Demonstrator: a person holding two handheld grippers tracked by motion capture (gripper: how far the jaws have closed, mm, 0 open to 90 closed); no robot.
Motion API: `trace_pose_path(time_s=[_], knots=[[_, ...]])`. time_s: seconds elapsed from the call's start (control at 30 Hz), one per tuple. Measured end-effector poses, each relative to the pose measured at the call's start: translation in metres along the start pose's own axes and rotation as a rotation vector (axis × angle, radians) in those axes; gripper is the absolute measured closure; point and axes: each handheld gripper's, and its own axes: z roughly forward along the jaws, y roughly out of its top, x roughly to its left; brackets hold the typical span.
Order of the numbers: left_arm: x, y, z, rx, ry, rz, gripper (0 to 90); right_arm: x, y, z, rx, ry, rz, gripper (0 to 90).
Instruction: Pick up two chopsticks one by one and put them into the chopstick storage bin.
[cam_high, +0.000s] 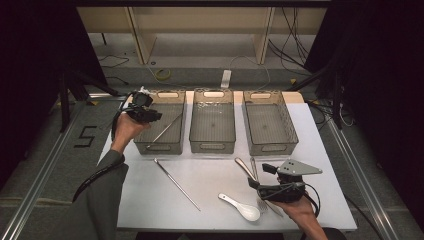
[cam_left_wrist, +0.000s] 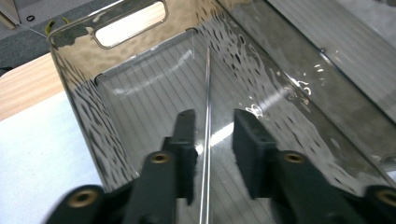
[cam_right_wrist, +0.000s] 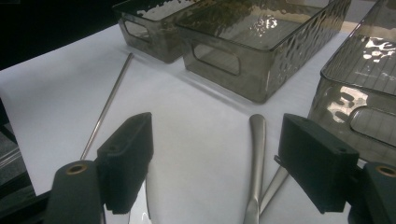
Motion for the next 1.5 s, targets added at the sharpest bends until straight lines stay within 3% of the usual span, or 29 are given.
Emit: trace_pose_path(time_s=[0.1, 0.17, 0.23, 0.37, 0.5, 0.63, 0.7, 0.8, 0.93, 1.07, 1.17, 1.27, 1.5], knots=[[-0.005, -0.001, -0.007, -0.012, -0.036, -0.022, 57.3, 0.000, 0.000, -0.001, 0.003, -0.002, -0.001, 27.4], [-0.012, -0.002, -0.012, -0.001, -0.029, 0.021, 49.6, 0.000, 0.000, -0.001, 0.005, -0.002, 0.000, 27.4], [-0.020, -0.005, -0.018, -0.014, -0.032, 0.035, 41.6, 0.000, 0.000, -0.001, 0.004, -0.003, 0.001, 27.4], [-0.036, -0.014, -0.028, -0.038, -0.072, 0.076, 35.5, 0.000, 0.000, -0.001, 0.002, -0.004, 0.001, 27.4], [-0.051, -0.025, -0.035, -0.027, -0.102, 0.157, 30.1, 0.000, 0.000, -0.001, 0.000, -0.004, 0.000, 27.4], [-0.059, -0.032, -0.041, 0.016, -0.116, 0.205, 27.9, 0.000, 0.000, 0.000, 0.004, -0.006, -0.001, 27.4], [-0.063, -0.037, -0.042, 0.058, -0.138, 0.249, 27.3, 0.001, 0.000, 0.000, 0.007, -0.008, -0.003, 27.4], [-0.069, -0.045, -0.040, 0.115, -0.138, 0.314, 25.2, 0.001, 0.000, 0.000, 0.007, -0.006, -0.005, 27.4], [-0.081, -0.051, -0.040, 0.149, -0.165, 0.401, 23.6, 0.001, 0.000, 0.000, 0.008, -0.007, -0.006, 27.4], [-0.092, -0.055, -0.036, 0.196, -0.190, 0.458, 22.2, 0.001, 0.000, 0.000, 0.009, -0.009, -0.007, 27.4], [-0.096, -0.059, -0.034, 0.211, -0.224, 0.456, 22.0, 0.001, 0.000, 0.000, 0.011, -0.009, -0.007, 27.4], [-0.101, -0.064, -0.030, 0.244, -0.241, 0.488, 21.1, 0.001, 0.000, -0.001, 0.011, -0.007, -0.005, 27.4], [-0.109, -0.072, -0.023, 0.281, -0.299, 0.513, 19.3, 0.001, 0.000, 0.000, 0.011, -0.005, -0.009, 27.4]])
